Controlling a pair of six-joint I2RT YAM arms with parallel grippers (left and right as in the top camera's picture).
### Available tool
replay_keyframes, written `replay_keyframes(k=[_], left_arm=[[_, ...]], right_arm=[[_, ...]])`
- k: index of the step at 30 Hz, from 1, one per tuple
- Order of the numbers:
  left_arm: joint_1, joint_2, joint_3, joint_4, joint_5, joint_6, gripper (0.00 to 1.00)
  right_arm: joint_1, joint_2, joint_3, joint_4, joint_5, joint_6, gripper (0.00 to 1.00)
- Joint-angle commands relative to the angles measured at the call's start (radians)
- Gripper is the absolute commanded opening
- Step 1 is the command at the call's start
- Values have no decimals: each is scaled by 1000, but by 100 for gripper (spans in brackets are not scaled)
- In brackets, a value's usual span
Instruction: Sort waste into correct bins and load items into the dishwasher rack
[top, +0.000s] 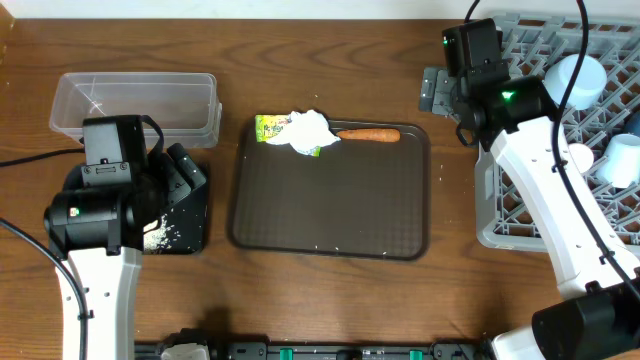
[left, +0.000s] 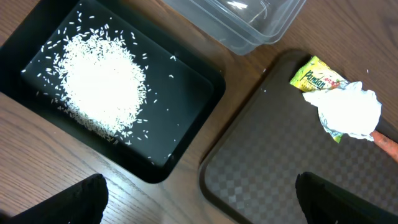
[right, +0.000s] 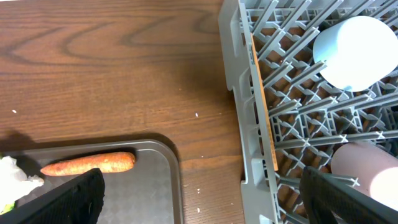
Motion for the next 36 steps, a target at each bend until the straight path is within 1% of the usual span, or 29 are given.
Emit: replay_keyframes(k=[1, 9, 10, 14, 16, 22, 24, 31, 33, 36], left_arm=[[5, 1, 16, -2, -8, -9, 99], [5, 1, 16, -2, 11, -14, 99], [5, 1, 16, -3, 45, -21, 99], [4, 1, 16, -12, 314, -25, 99], [4, 1, 16, -10, 381, -32, 99], [4, 1, 16, -21, 406, -109, 99], [-3, 1, 11, -22, 429, -105, 99], [-65, 31, 1, -13, 430, -105, 99], [-93, 54, 1, 2, 430, -91, 99], [-144, 110, 1, 48, 430, -13, 99]], right_arm=[[-9, 7, 5, 0, 25, -11, 99], [-9, 7, 5, 0, 25, -11, 99], [-9, 7, 5, 0, 25, -11, 99], [-9, 7, 5, 0, 25, -11, 99], [-10, 7, 5, 0, 25, -11, 99], [-9, 7, 5, 0, 25, -11, 99], [-9, 7, 5, 0, 25, -11, 99], [-9, 7, 5, 0, 25, -11, 99], [-9, 7, 5, 0, 25, -11, 99], [-9, 7, 5, 0, 25, -11, 99]])
